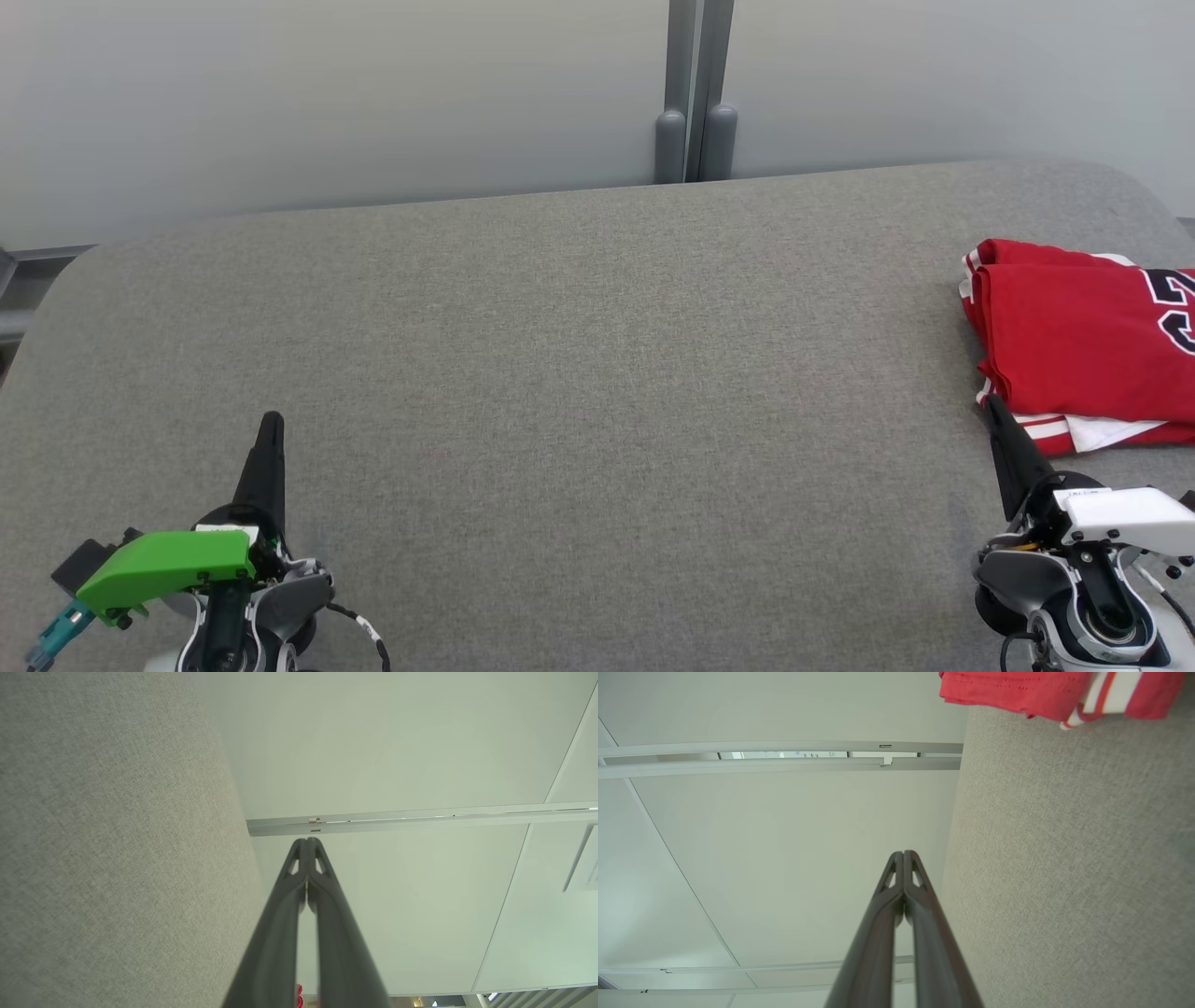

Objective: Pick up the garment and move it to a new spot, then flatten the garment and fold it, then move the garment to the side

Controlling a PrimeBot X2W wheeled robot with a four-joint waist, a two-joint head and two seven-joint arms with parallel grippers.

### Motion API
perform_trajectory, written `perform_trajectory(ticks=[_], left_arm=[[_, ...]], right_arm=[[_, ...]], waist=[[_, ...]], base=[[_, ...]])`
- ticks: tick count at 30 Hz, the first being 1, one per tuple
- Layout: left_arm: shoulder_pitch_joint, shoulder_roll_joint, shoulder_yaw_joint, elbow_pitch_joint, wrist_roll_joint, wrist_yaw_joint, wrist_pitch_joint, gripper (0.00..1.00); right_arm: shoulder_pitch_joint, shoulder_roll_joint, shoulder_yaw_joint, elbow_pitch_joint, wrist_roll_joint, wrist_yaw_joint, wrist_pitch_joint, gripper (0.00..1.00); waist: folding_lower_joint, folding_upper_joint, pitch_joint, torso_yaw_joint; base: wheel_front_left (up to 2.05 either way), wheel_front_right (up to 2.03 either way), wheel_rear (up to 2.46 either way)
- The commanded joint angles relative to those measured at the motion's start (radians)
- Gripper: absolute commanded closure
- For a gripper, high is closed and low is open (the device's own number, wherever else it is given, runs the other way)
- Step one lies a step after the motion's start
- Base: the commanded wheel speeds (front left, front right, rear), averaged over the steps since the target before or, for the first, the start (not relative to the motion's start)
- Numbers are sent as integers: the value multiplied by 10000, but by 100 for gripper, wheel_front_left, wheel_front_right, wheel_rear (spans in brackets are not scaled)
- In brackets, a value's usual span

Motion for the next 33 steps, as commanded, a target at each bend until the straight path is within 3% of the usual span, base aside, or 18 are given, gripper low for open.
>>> perform_trajectory(ticks=[1,33], left_arm=[[-210,-26,79,52,-258,-92,81,100],[-225,-70,134,75,-298,-121,126,100]], right_arm=[[-139,-19,-58,30,229,4,77,100],[-129,72,-211,58,227,4,197,100]], waist=[[0,0,5,-1],[0,0,13,-2]], base=[[0,0,0],[0,0,0]])
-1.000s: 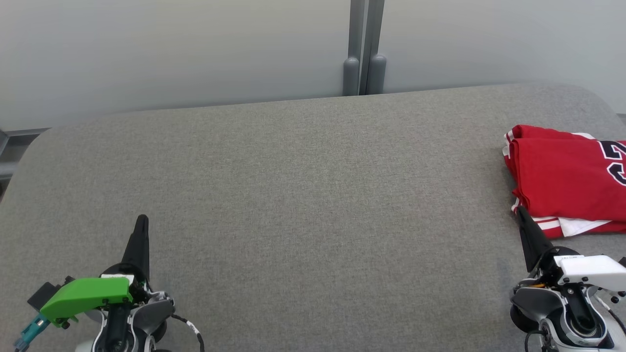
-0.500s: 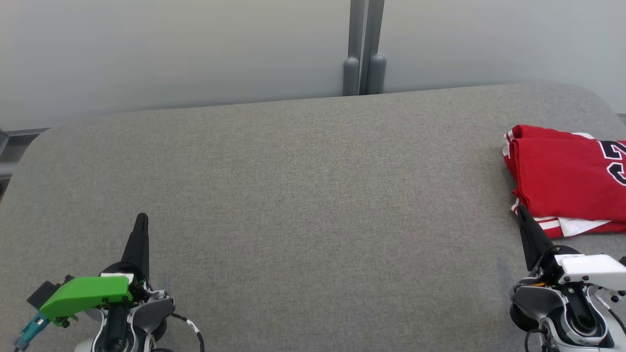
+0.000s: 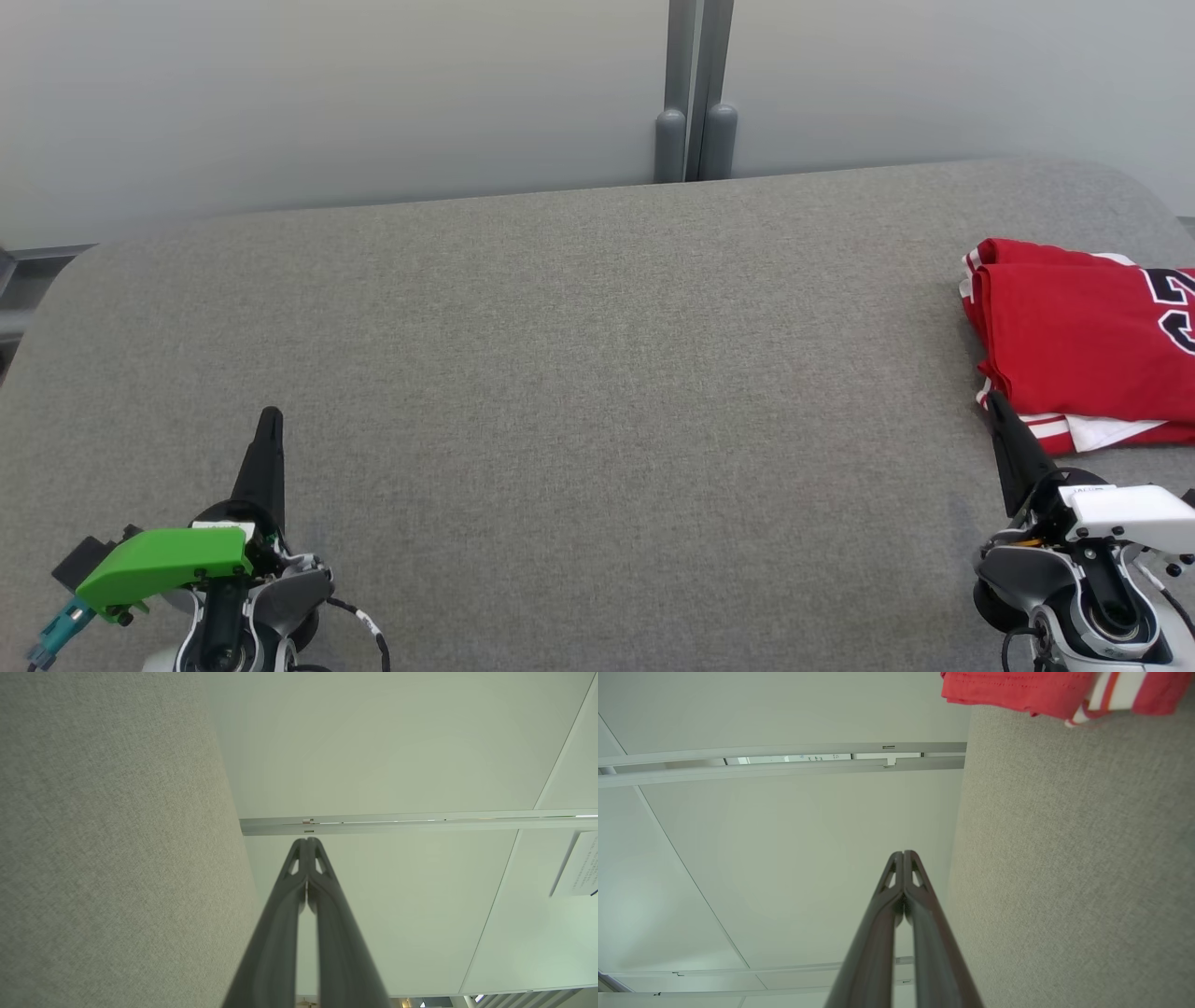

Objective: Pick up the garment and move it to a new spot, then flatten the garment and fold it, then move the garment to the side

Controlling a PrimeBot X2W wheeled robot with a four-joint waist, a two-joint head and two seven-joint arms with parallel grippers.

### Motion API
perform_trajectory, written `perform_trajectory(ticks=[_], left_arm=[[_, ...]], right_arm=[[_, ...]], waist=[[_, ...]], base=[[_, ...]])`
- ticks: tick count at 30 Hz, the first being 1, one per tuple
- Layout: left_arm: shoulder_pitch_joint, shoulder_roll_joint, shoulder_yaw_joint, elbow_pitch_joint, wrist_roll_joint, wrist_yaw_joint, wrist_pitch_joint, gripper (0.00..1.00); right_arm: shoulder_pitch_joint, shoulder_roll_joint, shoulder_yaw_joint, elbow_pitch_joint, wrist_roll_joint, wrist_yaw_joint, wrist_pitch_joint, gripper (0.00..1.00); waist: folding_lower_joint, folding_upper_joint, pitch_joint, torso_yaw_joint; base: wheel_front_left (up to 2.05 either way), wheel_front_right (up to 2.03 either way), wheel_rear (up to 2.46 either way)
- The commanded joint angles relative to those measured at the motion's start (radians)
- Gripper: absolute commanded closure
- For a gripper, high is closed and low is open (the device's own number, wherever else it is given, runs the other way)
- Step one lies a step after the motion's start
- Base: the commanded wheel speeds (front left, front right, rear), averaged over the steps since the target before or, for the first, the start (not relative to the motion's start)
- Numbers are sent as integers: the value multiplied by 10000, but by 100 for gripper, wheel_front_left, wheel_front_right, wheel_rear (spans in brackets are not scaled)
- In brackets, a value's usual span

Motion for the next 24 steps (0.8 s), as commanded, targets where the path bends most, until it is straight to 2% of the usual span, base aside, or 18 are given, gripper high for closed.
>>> perform_trajectory(ticks=[1,24], left_arm=[[-134,-4,28,11,6,-37,29,100],[-135,-10,39,10,22,-37,42,100]], right_arm=[[-39,3,-28,22,-41,4,25,100],[-50,51,-100,27,-111,4,84,100]], waist=[[0,0,0,0],[0,0,0,0]], base=[[0,0,0],[0,0,0]])
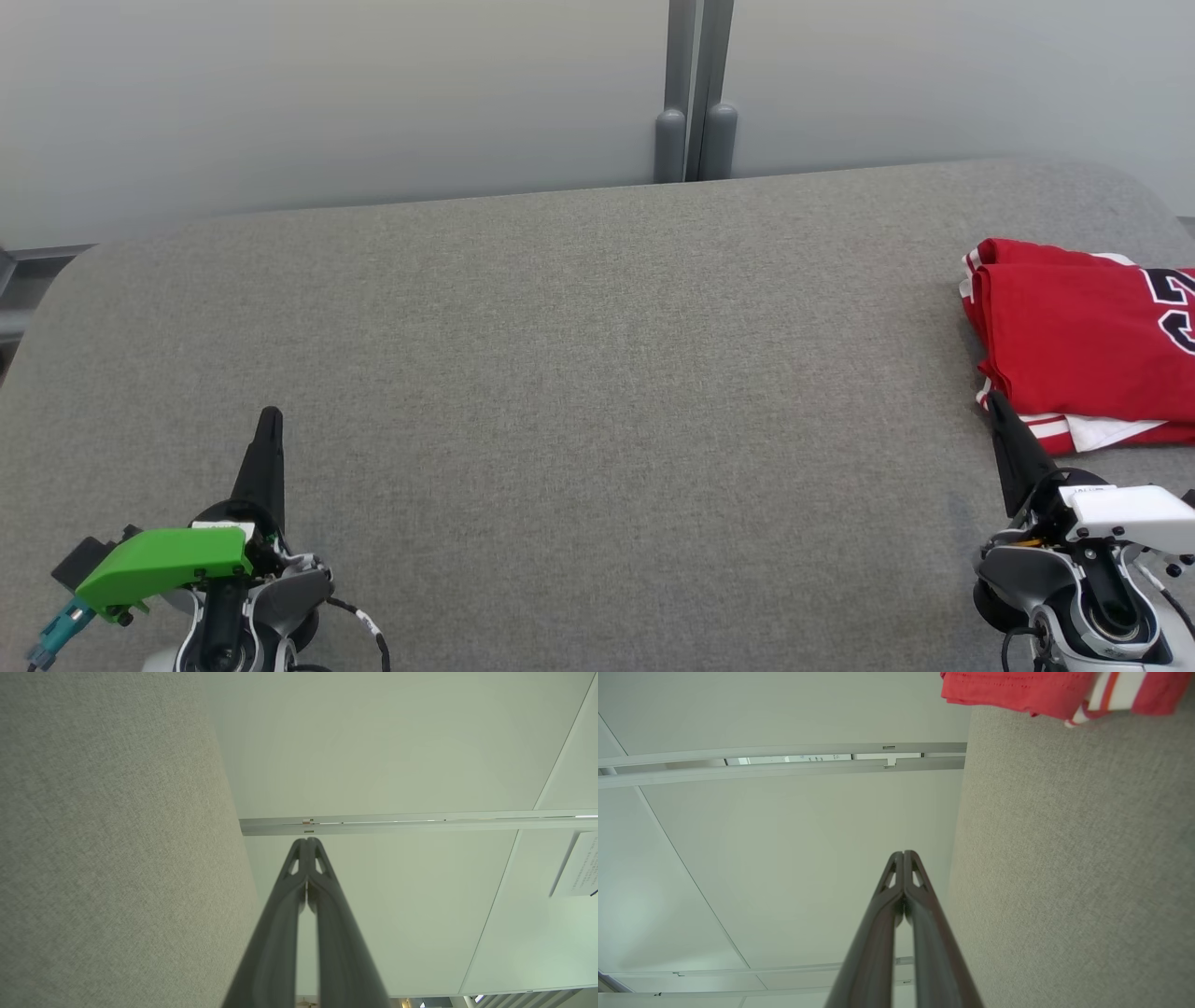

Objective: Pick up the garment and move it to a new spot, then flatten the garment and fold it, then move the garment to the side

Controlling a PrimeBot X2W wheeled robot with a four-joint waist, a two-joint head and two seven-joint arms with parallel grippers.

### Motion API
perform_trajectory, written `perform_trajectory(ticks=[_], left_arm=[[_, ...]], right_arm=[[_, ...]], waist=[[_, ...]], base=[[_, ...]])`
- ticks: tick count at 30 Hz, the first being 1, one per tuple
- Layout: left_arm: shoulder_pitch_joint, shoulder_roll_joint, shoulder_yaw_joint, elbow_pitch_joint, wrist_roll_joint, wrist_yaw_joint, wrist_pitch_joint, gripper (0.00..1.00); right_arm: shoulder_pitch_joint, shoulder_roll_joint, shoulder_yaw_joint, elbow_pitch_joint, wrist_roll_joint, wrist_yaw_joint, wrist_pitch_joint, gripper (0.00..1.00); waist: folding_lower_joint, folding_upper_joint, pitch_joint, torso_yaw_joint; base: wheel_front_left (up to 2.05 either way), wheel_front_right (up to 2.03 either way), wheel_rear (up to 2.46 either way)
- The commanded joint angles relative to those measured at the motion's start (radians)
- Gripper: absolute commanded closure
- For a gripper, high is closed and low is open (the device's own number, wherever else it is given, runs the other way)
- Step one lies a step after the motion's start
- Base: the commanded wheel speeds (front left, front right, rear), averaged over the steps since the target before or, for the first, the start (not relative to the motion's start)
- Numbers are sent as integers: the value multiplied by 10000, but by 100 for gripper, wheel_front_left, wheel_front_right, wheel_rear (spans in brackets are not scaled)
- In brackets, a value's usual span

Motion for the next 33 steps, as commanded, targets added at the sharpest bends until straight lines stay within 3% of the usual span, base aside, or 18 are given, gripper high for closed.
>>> perform_trajectory(ticks=[1,33], left_arm=[[-135,-2,30,10,23,-37,41,100],[-136,-8,38,9,35,-35,39,100]], right_arm=[[-46,6,-32,25,-67,4,44,100],[-58,49,-101,28,-126,4,94,100]], waist=[[0,0,0,0],[0,0,0,0]], base=[[0,0,0],[0,0,0]])
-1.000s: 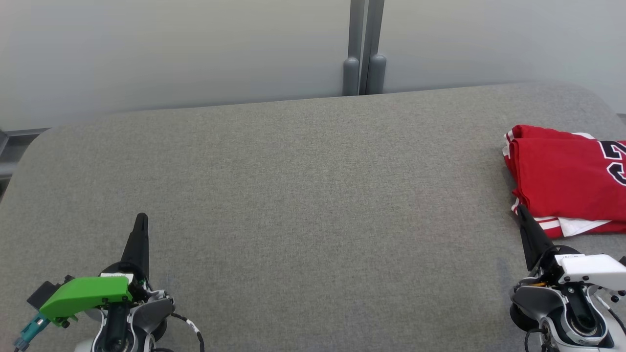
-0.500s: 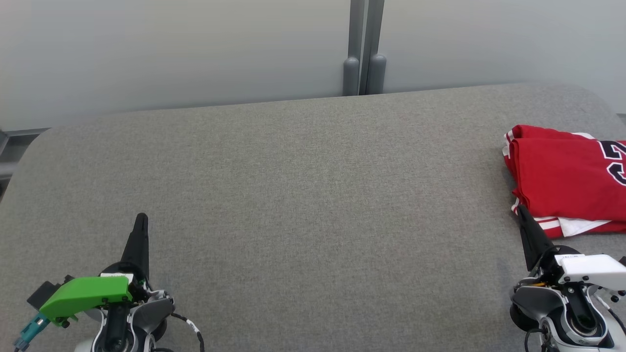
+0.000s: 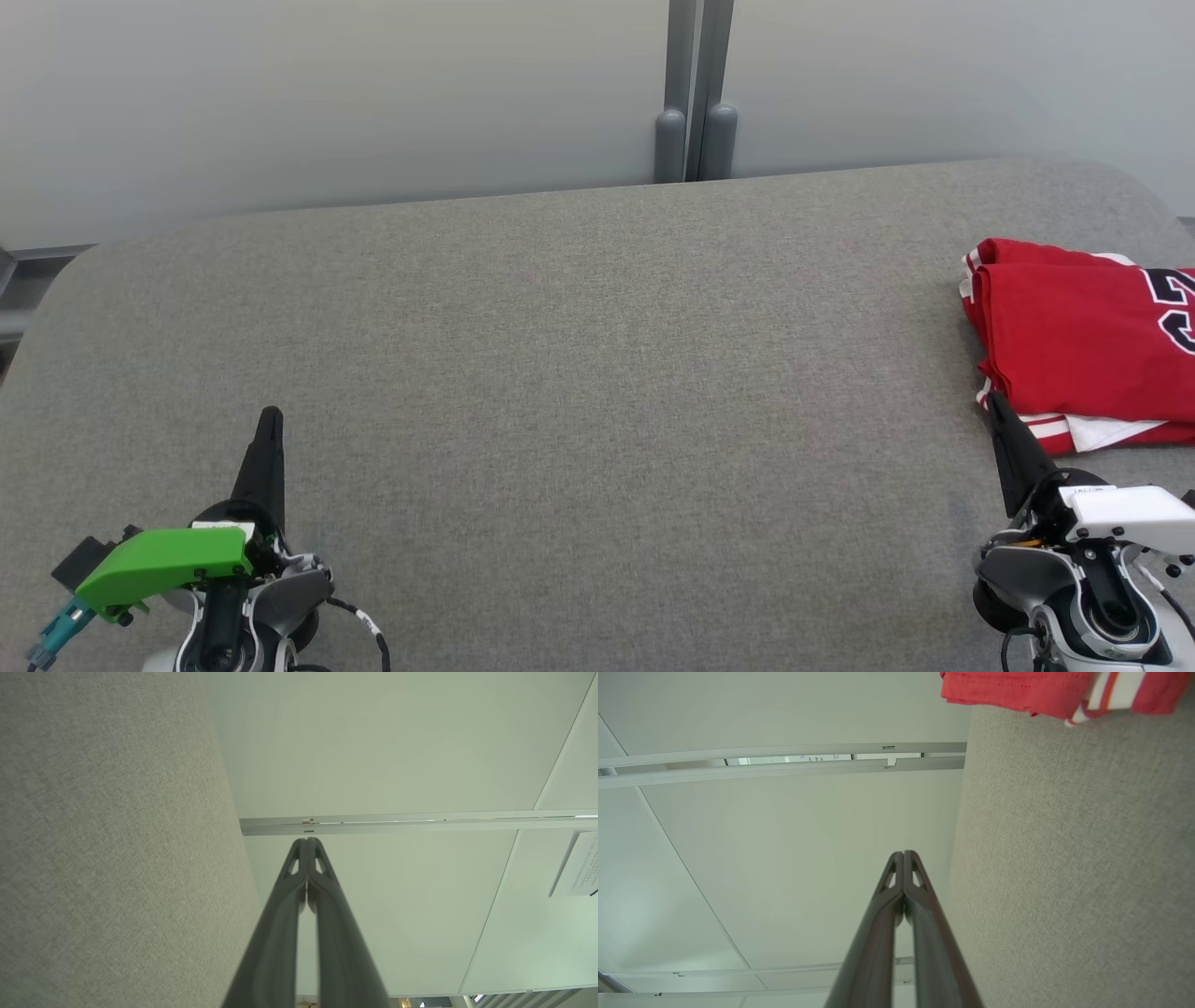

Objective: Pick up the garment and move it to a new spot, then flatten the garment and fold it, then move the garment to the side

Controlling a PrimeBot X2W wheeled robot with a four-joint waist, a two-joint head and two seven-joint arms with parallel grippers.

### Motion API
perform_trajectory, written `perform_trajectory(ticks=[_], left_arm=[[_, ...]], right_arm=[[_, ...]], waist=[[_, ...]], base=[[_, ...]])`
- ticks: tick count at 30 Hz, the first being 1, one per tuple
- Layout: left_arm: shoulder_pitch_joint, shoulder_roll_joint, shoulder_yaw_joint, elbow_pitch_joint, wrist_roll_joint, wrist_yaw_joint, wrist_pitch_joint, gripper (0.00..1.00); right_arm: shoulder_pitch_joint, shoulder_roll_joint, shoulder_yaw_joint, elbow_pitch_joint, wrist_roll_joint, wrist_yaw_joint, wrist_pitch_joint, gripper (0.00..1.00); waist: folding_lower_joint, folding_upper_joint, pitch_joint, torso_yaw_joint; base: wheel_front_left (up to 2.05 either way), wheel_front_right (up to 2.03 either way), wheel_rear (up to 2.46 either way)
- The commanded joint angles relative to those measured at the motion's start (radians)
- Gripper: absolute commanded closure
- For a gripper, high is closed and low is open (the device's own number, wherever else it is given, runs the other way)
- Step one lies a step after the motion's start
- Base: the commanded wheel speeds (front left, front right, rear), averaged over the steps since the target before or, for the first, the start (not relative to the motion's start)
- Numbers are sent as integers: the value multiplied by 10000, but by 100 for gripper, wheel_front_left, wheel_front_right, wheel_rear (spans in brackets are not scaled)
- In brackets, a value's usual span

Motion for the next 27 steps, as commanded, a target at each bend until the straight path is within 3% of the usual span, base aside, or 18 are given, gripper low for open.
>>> perform_trajectory(ticks=[1,27], left_arm=[[-136,-2,29,9,33,-33,22,100],[-136,-4,33,9,38,-33,28,100]], right_arm=[[-54,-6,-28,24,-68,4,37,100],[-63,20,-68,25,-84,4,71,100]], waist=[[0,0,0,0],[0,0,0,0]], base=[[0,0,0],[0,0,0]])
